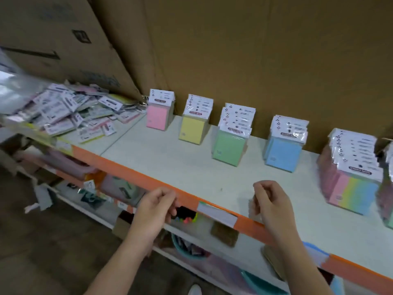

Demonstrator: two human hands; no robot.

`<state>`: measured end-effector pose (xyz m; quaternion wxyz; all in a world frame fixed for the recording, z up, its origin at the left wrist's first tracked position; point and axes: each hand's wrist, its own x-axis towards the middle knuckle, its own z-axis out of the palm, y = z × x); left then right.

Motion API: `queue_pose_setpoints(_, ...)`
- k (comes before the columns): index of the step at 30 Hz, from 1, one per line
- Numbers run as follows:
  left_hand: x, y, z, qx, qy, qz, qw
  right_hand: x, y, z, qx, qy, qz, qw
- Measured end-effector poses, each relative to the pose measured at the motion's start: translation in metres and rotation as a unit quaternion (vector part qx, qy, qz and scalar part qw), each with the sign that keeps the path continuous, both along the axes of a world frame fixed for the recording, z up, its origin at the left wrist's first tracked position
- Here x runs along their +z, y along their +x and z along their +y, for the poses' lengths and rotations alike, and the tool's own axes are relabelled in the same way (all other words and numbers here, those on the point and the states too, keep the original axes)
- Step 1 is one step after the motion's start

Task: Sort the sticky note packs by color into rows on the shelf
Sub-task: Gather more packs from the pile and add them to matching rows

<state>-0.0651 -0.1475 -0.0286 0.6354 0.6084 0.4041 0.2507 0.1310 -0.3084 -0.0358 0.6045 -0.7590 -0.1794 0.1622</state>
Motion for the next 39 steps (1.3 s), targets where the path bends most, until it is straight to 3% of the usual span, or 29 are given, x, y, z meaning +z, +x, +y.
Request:
queue_pose_setpoints(9,-0.011,-0.119,0.024,0.159,-0.013,0.030,0.987,-0.006,-0.077,0.067,0.197,0.020,0.009,0.980)
queue_pose_setpoints(16,-0.030,-0.212,0.107,0.233,-0.006,0.023,0.972,-0.011,-0.137,0.158,0.231,0.015,0.020,0.973)
queue_pose_setpoints(23,-0.020,-0.260,0.231,0.141,0.002,0.011,0.990,0.002,-0.198,0.280,0.147,0.009,0.019,0.989)
queue_pose_setpoints(31,0.002,-0.227,0.341,0.042,0.024,-0.008,0.999,0.012,-0.218,0.387,0.092,0.006,0.019,0.996)
queue_pose_setpoints(35,0.011,-0.194,0.377,-0.011,0.087,-0.001,0.996,0.002,-0.200,0.430,0.085,-0.063,0.011,0.994)
queue_pose_setpoints(39,0.014,-0.157,0.398,-0.088,0.213,0.073,0.970,-0.009,-0.178,0.460,0.095,-0.112,0.051,0.988)
